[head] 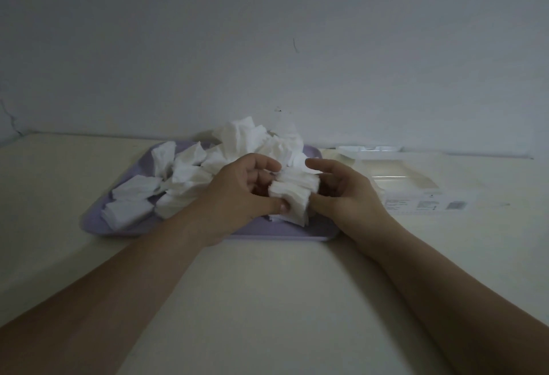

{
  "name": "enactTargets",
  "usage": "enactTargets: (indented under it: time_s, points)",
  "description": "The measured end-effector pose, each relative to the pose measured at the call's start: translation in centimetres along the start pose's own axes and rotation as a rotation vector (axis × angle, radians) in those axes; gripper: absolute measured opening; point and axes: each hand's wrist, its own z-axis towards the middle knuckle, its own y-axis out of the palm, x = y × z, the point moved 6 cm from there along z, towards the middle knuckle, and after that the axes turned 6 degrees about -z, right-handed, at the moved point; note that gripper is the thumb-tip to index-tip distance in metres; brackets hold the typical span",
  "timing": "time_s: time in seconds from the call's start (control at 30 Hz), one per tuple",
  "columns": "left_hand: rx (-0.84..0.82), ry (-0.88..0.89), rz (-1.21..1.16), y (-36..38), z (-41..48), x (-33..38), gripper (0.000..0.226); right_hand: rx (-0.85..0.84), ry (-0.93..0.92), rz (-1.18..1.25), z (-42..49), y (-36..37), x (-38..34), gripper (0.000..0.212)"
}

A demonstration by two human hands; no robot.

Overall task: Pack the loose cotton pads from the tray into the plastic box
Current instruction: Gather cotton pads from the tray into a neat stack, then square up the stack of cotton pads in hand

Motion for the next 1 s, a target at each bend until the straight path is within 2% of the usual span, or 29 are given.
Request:
enactTargets:
  time_s: [0.07,0.13,0.2,0.23,0.33,0.47,0.6,0.67,0.77,0.9,1.0]
  points:
    - [0.027,0.016,0.023,-0.2,0.0,0.0,0.057,-0.089,-0.016,-0.039,-0.2,0.4,-0.4,0.073]
    - [0.063,0.024,0.049,-0.5,0.0,0.0,0.057,-0.164,-0.06,-0.202,-0.6,0.9,-1.0,0.083]
    - [0.076,0.023,0.084,-0.5,0.0,-0.1,0.061,-0.17,-0.088,-0.362,-1.0,1.3,-1.3,0.094]
    - [0.076,0.02,0.102,-0.4,0.0,-0.1,0.065,-0.139,-0.11,-0.402,-1.0,1.4,-1.5,0.092]
    - [0.027,0.008,0.167,-0.1,0.2,-0.1,0.077,-0.059,-0.178,-0.359,-1.0,1.0,-1.9,0.069]
    - [-0.102,-0.021,0.247,0.4,0.1,0.4,0.055,-0.136,-0.24,-0.44,-1.3,1.4,-2.3,0.062]
    - [-0.108,-0.08,0.246,0.2,0.0,0.2,0.049,-0.293,-0.268,-0.856,-1.6,3.0,-1.8,0.071]
    - [-0.112,-0.088,0.264,0.4,-0.1,0.2,0.047,-0.348,-0.243,-0.958,-1.8,3.3,-1.8,0.076]
    - [-0.078,-0.055,0.274,1.2,-0.3,0.5,0.048,-0.296,-0.227,-0.79,-2.0,2.8,-2.7,0.083]
    - [0.059,0.029,0.204,1.4,0.3,2.3,0.047,-0.034,-0.242,-0.382,-1.7,-0.1,-5.2,0.079]
    - [-0.013,0.032,0.052,3.0,1.5,4.1,0.046,0.01,-0.133,-0.079,-0.6,-2.9,-5.8,0.078]
